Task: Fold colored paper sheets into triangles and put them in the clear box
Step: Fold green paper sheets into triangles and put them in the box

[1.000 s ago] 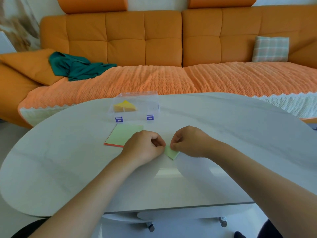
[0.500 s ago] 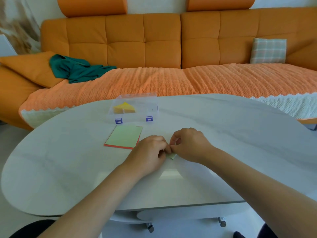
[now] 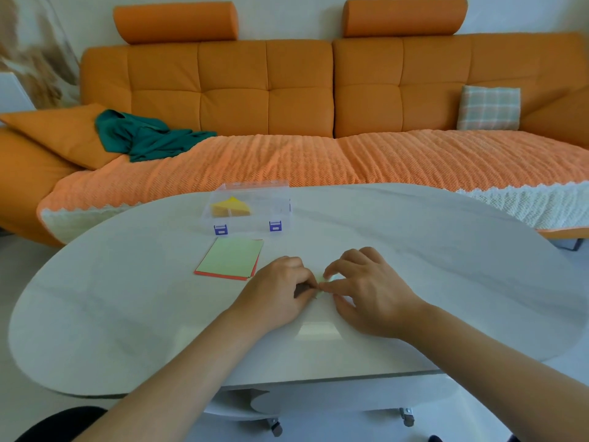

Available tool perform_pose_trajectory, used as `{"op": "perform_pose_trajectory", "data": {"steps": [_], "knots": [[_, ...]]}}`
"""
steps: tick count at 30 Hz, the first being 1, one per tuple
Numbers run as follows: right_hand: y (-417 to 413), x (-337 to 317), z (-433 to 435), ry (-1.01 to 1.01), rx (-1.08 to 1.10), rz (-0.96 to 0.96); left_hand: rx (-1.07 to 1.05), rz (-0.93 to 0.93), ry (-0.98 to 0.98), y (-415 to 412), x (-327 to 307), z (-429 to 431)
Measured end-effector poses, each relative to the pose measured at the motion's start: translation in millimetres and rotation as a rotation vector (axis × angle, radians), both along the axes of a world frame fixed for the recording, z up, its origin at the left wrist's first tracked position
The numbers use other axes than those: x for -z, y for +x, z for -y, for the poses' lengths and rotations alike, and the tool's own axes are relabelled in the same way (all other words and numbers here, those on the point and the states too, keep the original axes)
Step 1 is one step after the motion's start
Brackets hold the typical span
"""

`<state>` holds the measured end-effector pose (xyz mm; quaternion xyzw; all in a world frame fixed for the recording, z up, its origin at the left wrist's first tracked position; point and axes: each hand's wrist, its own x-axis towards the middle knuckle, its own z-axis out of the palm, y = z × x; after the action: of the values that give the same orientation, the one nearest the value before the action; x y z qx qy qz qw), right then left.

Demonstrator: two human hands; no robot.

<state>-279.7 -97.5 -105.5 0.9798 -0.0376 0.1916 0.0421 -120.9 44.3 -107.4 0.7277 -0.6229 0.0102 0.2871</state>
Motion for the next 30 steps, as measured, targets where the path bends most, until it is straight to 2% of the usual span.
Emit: {"op": "perform_pose_trajectory", "data": {"steps": [10, 16, 24, 30], "knots": [[3, 7, 1, 0.317, 0.147, -0.065, 0.079, 0.127, -0.018, -3, 9, 0], [0, 3, 5, 0.289, 0.231, -0.116, 0.071, 0.174, 0.051, -7, 4, -6], [2, 2, 11, 0.281, 0.36, -0.062, 0.066, 0.148, 0.061, -11, 3, -6], [-1, 2, 17, 0.308, 0.322, -0.08, -0.001, 0.177, 0.129, -19, 3, 3]]}}
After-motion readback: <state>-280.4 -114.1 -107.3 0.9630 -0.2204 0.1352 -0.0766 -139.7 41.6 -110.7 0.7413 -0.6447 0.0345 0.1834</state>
